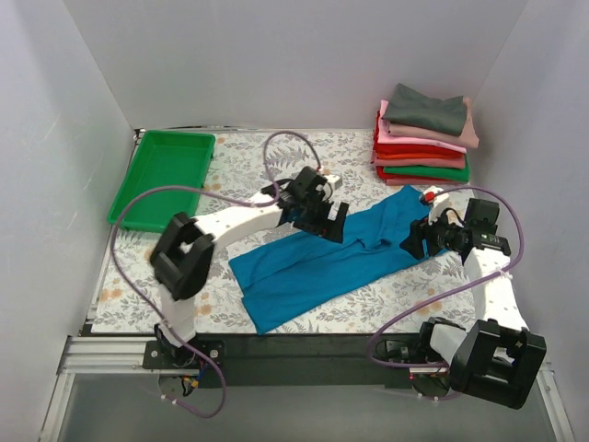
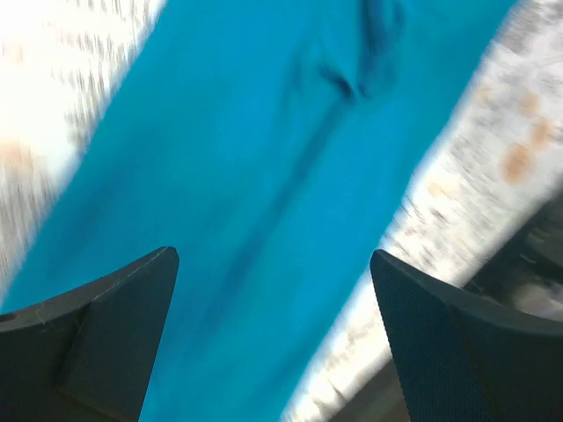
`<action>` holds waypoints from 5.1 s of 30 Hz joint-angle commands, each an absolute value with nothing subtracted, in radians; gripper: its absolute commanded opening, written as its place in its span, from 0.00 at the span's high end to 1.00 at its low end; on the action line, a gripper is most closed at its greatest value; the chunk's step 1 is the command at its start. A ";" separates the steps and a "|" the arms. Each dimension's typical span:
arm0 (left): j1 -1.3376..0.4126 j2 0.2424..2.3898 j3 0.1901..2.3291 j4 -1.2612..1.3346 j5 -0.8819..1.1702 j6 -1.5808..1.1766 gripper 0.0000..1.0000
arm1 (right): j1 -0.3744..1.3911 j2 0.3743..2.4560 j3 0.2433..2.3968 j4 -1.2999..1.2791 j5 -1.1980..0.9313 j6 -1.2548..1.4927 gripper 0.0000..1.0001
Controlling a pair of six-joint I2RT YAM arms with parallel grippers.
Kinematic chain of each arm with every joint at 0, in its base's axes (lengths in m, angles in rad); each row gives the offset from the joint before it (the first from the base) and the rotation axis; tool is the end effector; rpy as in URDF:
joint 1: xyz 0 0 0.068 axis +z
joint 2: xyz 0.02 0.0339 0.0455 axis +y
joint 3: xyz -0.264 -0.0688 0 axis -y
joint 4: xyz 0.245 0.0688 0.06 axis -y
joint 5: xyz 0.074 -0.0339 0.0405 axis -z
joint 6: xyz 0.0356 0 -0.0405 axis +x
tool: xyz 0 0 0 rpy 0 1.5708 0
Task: Fold and stack the t-shirts
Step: Fold the tshirt
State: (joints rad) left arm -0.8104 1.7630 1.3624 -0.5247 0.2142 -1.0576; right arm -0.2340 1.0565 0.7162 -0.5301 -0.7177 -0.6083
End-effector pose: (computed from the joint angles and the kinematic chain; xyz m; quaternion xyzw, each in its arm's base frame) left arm 0.2598 -0.2841 0.2454 -0.0826 0.9399 -0.3138 0.1060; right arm 0.2059 -0.0250 0.2411 -0.2820 0.8417 0.1697 0.4280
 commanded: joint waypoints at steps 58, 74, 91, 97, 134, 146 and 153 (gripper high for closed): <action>-0.196 2.149 1.492 -0.494 0.236 -1.224 0.70 | -0.085 1.240 0.751 -0.422 -0.689 -0.563 0.33; -0.164 1.414 1.166 -0.278 0.129 -1.088 0.22 | 0.219 1.945 1.304 -0.103 -0.351 0.037 0.32; -0.152 0.902 0.833 -0.390 0.282 -1.164 0.22 | 0.284 2.246 1.696 -0.113 -0.167 0.167 0.97; -0.152 0.905 0.833 -0.405 0.279 -1.152 0.22 | 0.282 2.382 2.015 -0.155 -0.055 0.077 0.99; -0.195 1.319 0.667 -0.666 0.141 -1.365 0.37 | 1.152 1.551 0.871 -0.394 -0.396 -1.198 0.34; -0.271 1.450 0.666 -0.686 0.141 -1.371 0.77 | 1.169 1.663 0.913 -0.328 -0.376 -1.138 0.60; -0.354 1.410 0.672 -0.735 0.230 -1.396 0.97 | 1.167 1.510 0.744 -0.336 -0.391 -1.199 0.99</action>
State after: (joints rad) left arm -0.3111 1.4281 0.6964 -0.6868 0.2039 -1.3777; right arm 1.1652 1.5890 0.8322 -0.2874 -0.3908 -1.1606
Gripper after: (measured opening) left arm 0.043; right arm 0.034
